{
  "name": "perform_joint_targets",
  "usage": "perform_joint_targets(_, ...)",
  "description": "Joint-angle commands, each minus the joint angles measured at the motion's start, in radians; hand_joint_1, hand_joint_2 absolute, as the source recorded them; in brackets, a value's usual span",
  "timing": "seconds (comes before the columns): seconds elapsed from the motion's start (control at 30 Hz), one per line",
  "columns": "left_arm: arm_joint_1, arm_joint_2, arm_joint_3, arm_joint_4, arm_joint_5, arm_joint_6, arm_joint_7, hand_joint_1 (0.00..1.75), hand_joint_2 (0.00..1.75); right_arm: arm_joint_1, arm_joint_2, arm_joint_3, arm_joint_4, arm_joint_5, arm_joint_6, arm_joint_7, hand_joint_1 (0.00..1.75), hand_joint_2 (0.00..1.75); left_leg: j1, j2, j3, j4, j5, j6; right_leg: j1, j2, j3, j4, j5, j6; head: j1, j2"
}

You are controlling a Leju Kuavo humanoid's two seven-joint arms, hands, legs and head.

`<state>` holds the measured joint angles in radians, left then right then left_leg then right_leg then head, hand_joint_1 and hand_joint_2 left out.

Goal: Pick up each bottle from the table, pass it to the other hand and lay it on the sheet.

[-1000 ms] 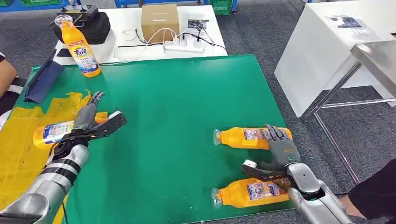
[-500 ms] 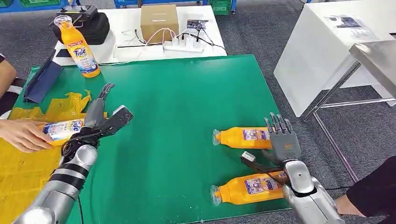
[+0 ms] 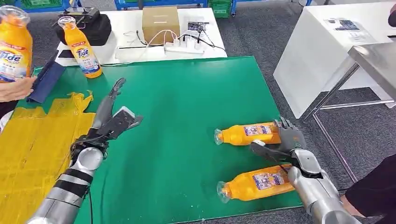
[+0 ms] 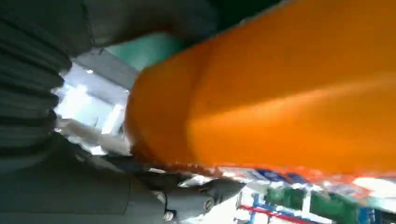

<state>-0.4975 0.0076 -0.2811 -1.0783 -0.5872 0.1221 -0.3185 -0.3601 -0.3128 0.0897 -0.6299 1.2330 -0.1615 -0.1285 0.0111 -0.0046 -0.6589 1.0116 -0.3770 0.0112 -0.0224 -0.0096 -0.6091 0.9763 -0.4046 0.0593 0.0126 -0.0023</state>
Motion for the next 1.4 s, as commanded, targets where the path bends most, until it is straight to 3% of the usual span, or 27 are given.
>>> perform_joint_targets(0.03, -0.005, 0.001, -0.131, -0.117, 0.044, -0.028, -0.023, 0.00, 1.75, -0.020, 0.007, -0.016, 0.238, -0.035, 0.102, -0.062, 1.50, 1.75, 0.001, -0.003, 0.002, 0.000, 0.000, 0.000, 0.002, -0.003, 0.004, -0.002, 0.000, -0.001, 0.000, 0.000)
perform_joint_targets(0.07, -0.002, 0.004, -0.140, -0.125, 0.044, -0.029, -0.022, 0.00, 1.75, -0.015, 0.009, -0.016, 0.233, -0.038, 0.087, -0.064, 1.75, 1.75, 0.001, -0.002, 0.003, -0.001, 0.000, 0.000, 0.002, -0.002, 0.005, -0.002, 0.001, 0.000, 0.000, 0.000)
perform_joint_targets(0.3, 0.048, 0.029, -0.135, -0.198, 0.082, -0.010, -0.003, 0.00, 1.75, 0.010, 0.063, 0.026, 0.107, -0.047, -0.062, -0.050, 1.75, 1.75, 0.002, -0.001, 0.007, -0.001, 0.000, 0.000, 0.002, 0.000, 0.013, -0.002, 0.002, 0.001, 0.000, 0.000)
perform_joint_targets(0.53, 0.067, 0.026, -0.120, -0.222, 0.089, -0.013, 0.007, 0.00, 1.75, 0.027, 0.075, 0.061, 0.037, -0.027, -0.082, -0.015, 1.75, 1.75, 0.002, 0.002, 0.006, -0.001, -0.001, 0.000, 0.003, 0.002, 0.012, -0.001, 0.002, 0.001, 0.000, 0.000)
perform_joint_targets(0.77, 0.112, 0.019, -0.084, -0.273, 0.109, -0.049, 0.026, 0.00, 1.75, 0.099, 0.140, 0.057, -0.214, -0.044, -0.193, 0.033, 1.75, 1.75, 0.002, 0.004, 0.007, -0.001, -0.002, -0.001, 0.003, 0.004, 0.011, -0.001, 0.002, 0.000, 0.000, 0.000)
perform_joint_targets(0.87, 0.113, 0.019, -0.084, -0.275, 0.109, -0.049, 0.026, 0.00, 1.75, 0.099, 0.144, 0.060, -0.221, -0.042, -0.191, 0.040, 1.75, 1.75, 0.002, 0.004, 0.005, 0.000, -0.002, -0.001, 0.003, 0.004, 0.009, 0.000, 0.002, 0.001, 0.000, 0.000)
perform_joint_targets(1.0, 0.119, 0.008, -0.061, -0.279, 0.219, -0.139, 0.043, 0.00, 1.75, 0.121, 0.210, 0.017, -0.352, -0.110, -0.288, 0.023, 1.75, 1.75, 0.001, 0.003, 0.002, 0.000, -0.001, -0.001, 0.002, 0.003, 0.006, 0.001, 0.002, 0.001, -0.001, 0.000)
perform_joint_targets(1.2, 0.123, -0.007, -0.045, -0.273, 0.365, -0.232, 0.044, 0.00, 1.75, 0.136, 0.254, 0.007, -0.474, -0.179, -0.324, 0.024, 1.75, 1.75, 0.001, 0.003, -0.003, 0.000, -0.001, -0.001, 0.002, 0.004, 0.002, 0.002, 0.001, 0.001, 0.000, 0.000)
perform_joint_targets(1.3, 0.140, -0.007, -0.043, -0.284, 0.475, -0.293, 0.050, 0.00, 1.75, 0.151, 0.276, 0.005, -0.535, -0.289, -0.307, -0.027, 1.75, 1.75, 0.001, 0.002, -0.001, 0.000, -0.003, 0.000, 0.002, 0.003, 0.004, 0.002, -0.001, 0.000, 0.000, 0.000)
perform_joint_targets(1.4, 0.144, -0.004, -0.045, -0.286, 0.476, -0.293, 0.050, 0.00, 1.75, 0.152, 0.279, 0.011, -0.541, -0.286, -0.306, -0.026, 1.75, 1.75, 0.001, 0.002, -0.004, 0.000, -0.001, 0.000, 0.002, 0.003, 0.002, 0.002, 0.001, 0.001, 0.000, 0.000)
